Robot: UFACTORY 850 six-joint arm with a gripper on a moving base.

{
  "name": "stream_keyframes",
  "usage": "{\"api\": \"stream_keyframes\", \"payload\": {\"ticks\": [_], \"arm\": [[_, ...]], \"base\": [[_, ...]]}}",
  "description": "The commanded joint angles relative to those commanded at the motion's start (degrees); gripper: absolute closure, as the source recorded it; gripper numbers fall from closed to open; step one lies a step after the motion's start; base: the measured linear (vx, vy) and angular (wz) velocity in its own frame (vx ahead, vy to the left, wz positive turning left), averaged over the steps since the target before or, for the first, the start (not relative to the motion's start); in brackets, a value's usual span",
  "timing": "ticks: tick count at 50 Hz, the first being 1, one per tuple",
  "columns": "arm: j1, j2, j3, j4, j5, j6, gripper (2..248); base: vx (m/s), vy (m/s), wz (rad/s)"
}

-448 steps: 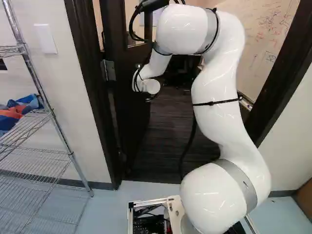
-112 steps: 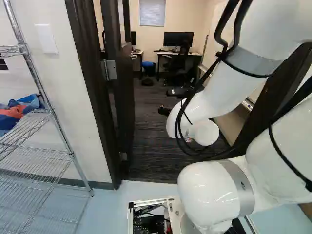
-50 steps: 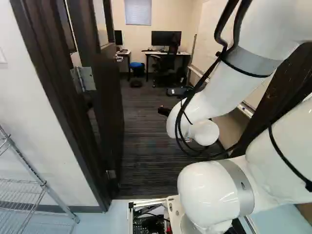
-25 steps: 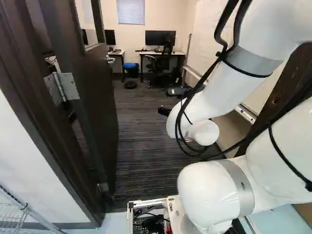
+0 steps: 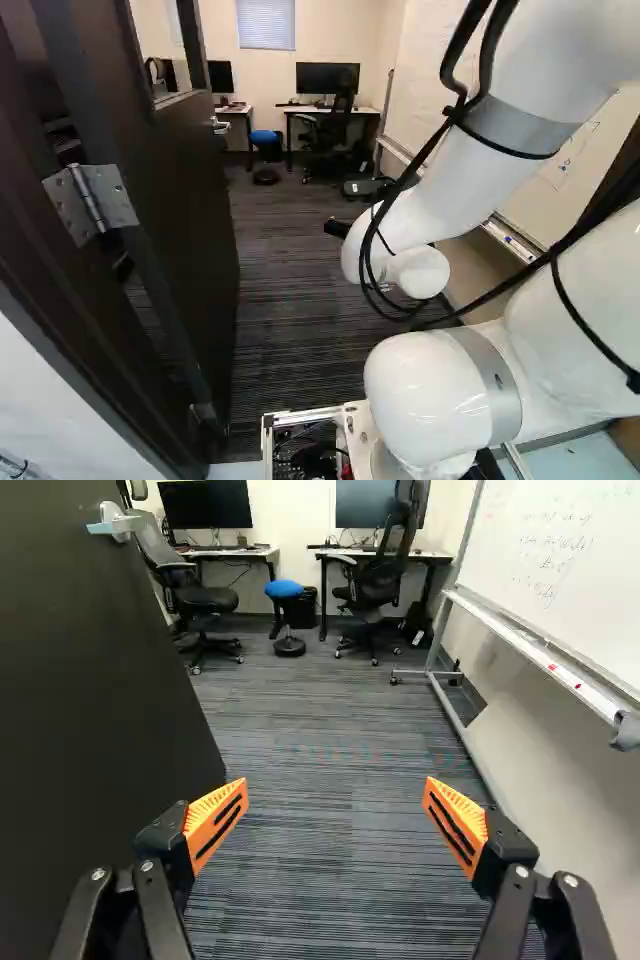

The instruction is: Open the door and move inside

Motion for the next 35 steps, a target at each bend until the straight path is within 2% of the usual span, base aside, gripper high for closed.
{"api": "stream_keyframes", "payload": {"ticks": [35], "arm": [[0.00, 0.00, 0.00, 0.00, 0.00, 0.00, 3]], "base": [[0.160, -0.001, -0.014]]}}
